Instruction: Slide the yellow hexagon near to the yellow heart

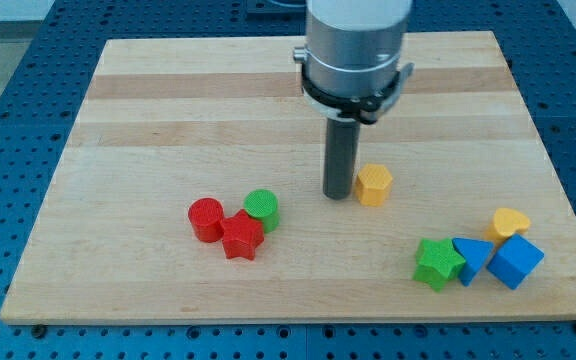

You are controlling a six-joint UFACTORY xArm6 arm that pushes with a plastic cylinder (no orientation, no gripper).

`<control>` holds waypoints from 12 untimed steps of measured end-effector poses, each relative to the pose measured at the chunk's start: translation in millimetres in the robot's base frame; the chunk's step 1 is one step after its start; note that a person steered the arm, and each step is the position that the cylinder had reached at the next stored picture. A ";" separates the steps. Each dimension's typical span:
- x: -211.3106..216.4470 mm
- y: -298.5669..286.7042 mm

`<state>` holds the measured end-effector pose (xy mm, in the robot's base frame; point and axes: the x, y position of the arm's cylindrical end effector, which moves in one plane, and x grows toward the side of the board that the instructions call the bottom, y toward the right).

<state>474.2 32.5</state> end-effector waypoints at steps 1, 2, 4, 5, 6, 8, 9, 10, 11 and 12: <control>-14.6 -6.2; -12.5 26.6; 17.4 95.6; 5.2 93.8; -3.5 101.9; 37.0 116.5; 44.2 115.3; 23.4 79.5; -11.6 19.0; -23.1 -62.3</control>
